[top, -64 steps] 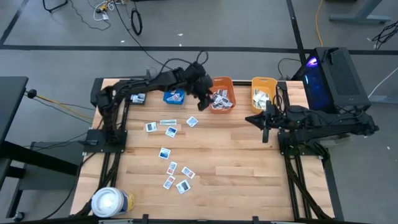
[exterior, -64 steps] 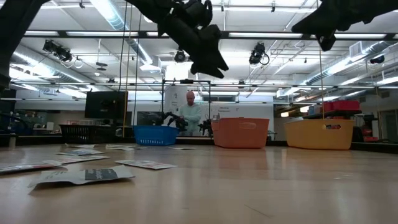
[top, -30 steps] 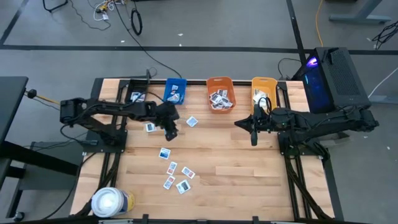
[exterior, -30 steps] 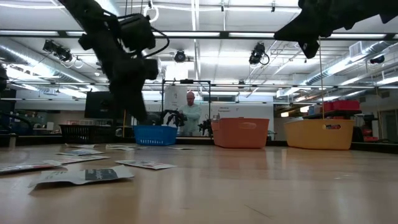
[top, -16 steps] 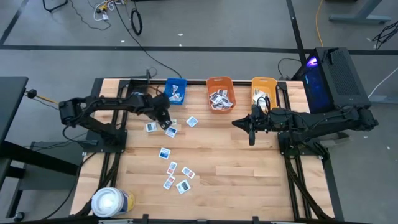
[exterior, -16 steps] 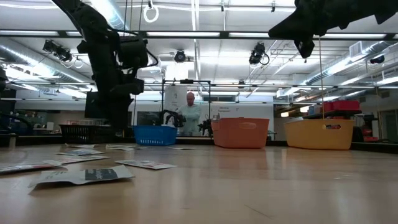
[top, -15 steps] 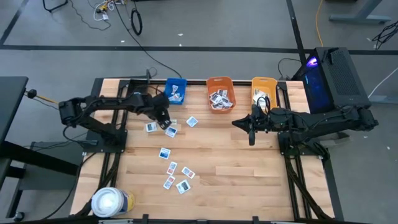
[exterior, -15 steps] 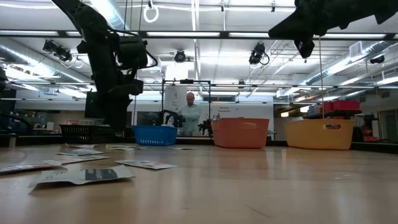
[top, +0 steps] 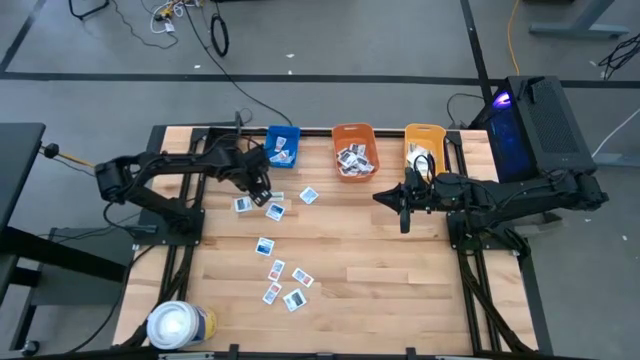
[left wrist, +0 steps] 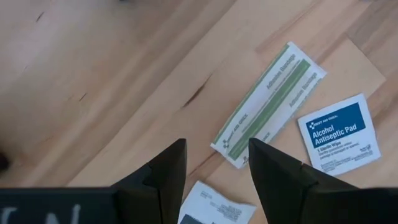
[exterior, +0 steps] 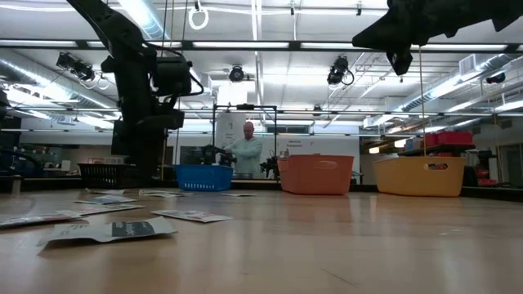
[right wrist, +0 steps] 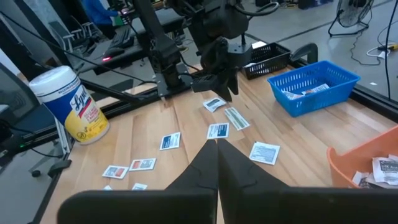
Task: Pick & Place First Aid Supplies
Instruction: Put the bandage into the yellow bin
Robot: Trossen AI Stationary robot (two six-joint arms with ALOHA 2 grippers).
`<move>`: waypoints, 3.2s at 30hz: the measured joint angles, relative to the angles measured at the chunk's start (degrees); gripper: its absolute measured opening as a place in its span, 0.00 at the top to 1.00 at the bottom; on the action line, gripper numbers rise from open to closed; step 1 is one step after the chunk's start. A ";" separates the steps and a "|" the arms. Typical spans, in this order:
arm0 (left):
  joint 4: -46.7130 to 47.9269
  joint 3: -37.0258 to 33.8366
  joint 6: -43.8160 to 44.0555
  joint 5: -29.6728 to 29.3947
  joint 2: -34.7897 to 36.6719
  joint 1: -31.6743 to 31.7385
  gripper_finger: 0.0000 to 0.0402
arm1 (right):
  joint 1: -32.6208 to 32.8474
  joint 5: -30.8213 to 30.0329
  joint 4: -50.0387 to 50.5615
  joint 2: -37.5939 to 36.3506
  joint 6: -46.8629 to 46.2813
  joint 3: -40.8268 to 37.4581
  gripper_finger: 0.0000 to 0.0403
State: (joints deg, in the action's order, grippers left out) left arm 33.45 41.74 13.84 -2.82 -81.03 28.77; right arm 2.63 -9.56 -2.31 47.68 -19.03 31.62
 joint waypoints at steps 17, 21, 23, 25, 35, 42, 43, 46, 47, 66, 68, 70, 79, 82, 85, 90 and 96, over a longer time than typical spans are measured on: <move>-2.60 0.21 0.52 1.25 -8.53 -0.02 0.56 | -0.02 -0.04 -1.17 0.02 0.00 0.00 1.00; -2.71 0.26 0.51 1.17 -8.81 -0.02 0.56 | -0.02 -0.04 -1.17 0.02 0.00 0.00 1.00; -2.75 0.24 0.46 1.19 -8.81 -0.02 0.56 | -0.02 -0.04 -1.18 0.02 0.00 0.00 1.00; -2.75 0.22 0.01 1.30 -8.83 -0.02 0.58 | -0.02 -0.04 -1.16 0.02 0.02 0.00 1.00; -2.55 0.11 -1.04 1.35 -8.92 0.04 0.83 | -0.02 -0.04 -1.17 0.02 0.02 -0.02 1.00; -2.59 0.09 -1.15 1.41 -8.96 0.04 0.89 | -0.02 -0.04 -1.17 0.02 0.02 -0.02 1.00; -2.62 0.09 -1.17 1.39 -8.96 0.02 0.89 | -0.02 -0.03 -1.17 0.02 0.02 -0.02 1.00; -2.70 0.09 -1.17 1.43 -8.96 -0.02 0.91 | -0.02 -0.04 -1.20 0.02 0.02 -0.02 1.00; -2.74 0.09 -1.17 1.43 -8.96 -0.02 0.92 | -0.02 -0.04 -1.28 0.02 0.00 -0.02 1.00; -2.95 -0.15 -0.64 5.24 -4.13 -0.28 0.99 | -0.01 -0.04 -1.59 0.04 0.02 -0.02 1.00; -2.81 -0.15 0.41 5.05 -2.93 -0.51 1.00 | -0.02 -0.04 -1.59 0.04 0.00 -0.02 1.00; -2.83 -0.15 0.70 5.00 -1.49 -0.77 1.00 | -0.02 -0.04 -1.59 0.04 0.00 -0.02 1.00; -5.37 1.80 0.15 6.51 4.46 -2.87 1.00 | 0.00 -2.29 -1.59 0.04 -0.02 -0.02 1.00; -7.57 3.00 0.03 7.34 5.50 -3.73 1.00 | -0.02 -4.49 -1.59 0.04 -1.92 -0.02 1.00; -8.74 5.05 -0.99 7.26 5.68 -4.86 1.00 | -0.02 -5.53 -1.72 0.04 -3.30 -0.02 0.99; -9.86 9.90 -5.42 7.16 5.68 -7.78 1.00 | -0.02 -5.54 -2.21 0.04 -7.25 -0.02 0.96; -9.94 16.42 -6.69 6.92 5.68 -10.18 1.00 | -0.02 -8.01 -1.01 0.04 -16.95 -0.02 0.91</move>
State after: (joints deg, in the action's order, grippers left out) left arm 23.50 58.16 7.14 4.10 -75.35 18.59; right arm 2.61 -17.58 -3.32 47.72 -35.98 31.59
